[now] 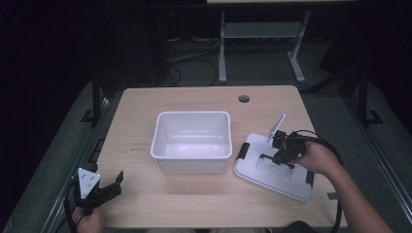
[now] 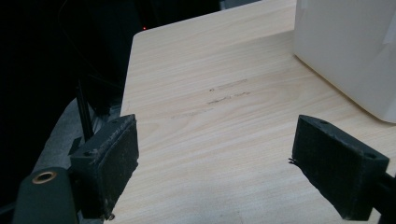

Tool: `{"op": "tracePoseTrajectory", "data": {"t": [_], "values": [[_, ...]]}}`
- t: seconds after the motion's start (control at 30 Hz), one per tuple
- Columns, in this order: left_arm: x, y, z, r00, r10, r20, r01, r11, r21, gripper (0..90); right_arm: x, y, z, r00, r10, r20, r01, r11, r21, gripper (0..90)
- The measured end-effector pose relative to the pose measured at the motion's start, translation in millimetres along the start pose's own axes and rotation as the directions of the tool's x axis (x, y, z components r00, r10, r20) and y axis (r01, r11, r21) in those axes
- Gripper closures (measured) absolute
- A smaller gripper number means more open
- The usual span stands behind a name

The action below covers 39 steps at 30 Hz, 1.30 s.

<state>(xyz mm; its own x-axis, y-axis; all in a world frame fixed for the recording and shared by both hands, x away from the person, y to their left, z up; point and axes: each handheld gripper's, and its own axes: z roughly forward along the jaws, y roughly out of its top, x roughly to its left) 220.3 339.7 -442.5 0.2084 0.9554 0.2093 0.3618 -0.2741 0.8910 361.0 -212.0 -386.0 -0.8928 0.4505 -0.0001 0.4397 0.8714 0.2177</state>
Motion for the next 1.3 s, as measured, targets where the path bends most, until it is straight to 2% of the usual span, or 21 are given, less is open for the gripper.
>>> {"op": "tracePoseTrajectory", "data": {"t": [0.4,1.3], "values": [[-0.1,0.0,0.2,1.0,0.001,0.001,-0.001,1.0,0.002,14.1,-7.4,-0.9,-1.8,0.9997,0.025,-0.001,-0.025,1.0,0.003,80.1],[0.5,-0.2,0.0,1.0,-0.003,0.0,0.003,1.0,0.0,14.1,-12.7,4.4,-0.1,0.9998,0.018,-0.002,-0.018,0.999,0.035,82.9]]}}
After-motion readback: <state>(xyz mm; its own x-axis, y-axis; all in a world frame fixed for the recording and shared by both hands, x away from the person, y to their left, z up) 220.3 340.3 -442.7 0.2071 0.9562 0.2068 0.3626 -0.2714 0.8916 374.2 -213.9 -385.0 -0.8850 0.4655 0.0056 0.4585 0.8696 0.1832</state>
